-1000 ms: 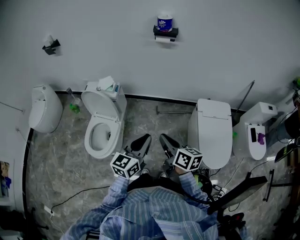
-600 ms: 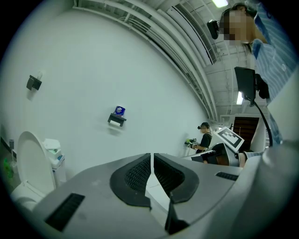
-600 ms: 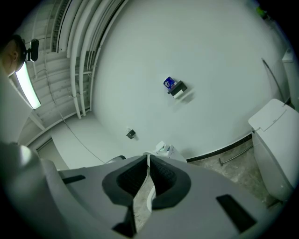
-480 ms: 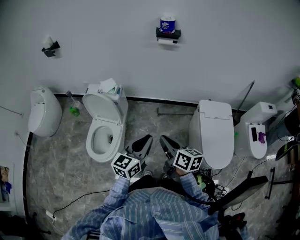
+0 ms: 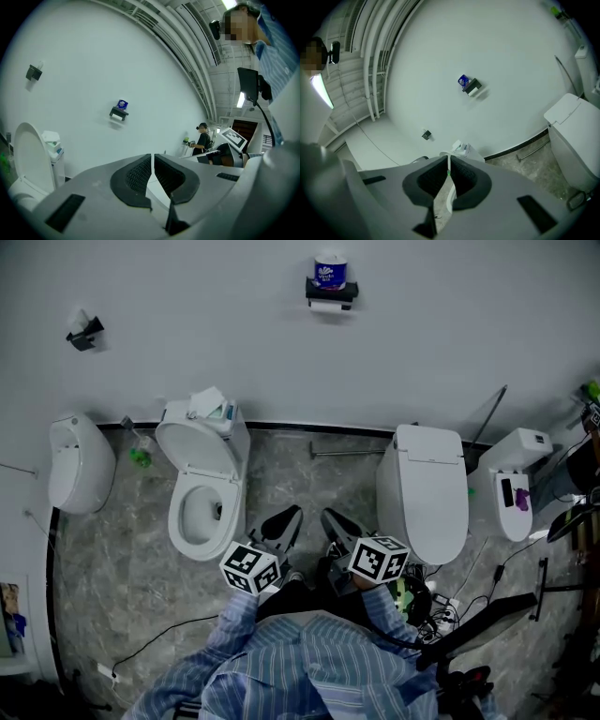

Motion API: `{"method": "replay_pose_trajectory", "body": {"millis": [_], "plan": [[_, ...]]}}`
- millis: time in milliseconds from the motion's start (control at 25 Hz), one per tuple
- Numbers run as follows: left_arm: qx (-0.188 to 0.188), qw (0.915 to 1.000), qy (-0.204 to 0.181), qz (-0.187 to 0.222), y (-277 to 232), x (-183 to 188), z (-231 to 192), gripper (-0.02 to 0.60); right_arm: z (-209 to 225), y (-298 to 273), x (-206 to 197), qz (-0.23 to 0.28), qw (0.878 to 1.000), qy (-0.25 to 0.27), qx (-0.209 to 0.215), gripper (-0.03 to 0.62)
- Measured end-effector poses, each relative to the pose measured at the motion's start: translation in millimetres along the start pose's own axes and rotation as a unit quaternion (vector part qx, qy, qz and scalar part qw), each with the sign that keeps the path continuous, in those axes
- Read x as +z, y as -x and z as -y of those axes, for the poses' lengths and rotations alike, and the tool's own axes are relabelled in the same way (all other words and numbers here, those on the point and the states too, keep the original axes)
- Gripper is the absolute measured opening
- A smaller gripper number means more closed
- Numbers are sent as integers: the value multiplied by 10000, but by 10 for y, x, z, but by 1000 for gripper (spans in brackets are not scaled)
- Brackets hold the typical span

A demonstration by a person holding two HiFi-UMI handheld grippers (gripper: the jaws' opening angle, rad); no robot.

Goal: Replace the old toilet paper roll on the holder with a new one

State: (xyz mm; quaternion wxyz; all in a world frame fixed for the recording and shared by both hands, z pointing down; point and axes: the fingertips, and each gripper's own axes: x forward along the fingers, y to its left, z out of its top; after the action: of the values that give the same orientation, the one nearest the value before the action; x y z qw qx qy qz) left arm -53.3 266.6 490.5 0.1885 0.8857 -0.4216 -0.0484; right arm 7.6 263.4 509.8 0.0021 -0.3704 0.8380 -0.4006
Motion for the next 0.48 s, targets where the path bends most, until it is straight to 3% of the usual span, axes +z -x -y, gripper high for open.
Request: {"method": "replay_pose_trajectory", "body": {"millis": [240,480], "plan": [[37,9999,128,-89,-351,-25,-165,20,224,-163,205,-95,9997,206,-48,21],[198,9997,133,-40,-899,127,-395,20,545,-445,747,-142,9994,257,159,21]]}}
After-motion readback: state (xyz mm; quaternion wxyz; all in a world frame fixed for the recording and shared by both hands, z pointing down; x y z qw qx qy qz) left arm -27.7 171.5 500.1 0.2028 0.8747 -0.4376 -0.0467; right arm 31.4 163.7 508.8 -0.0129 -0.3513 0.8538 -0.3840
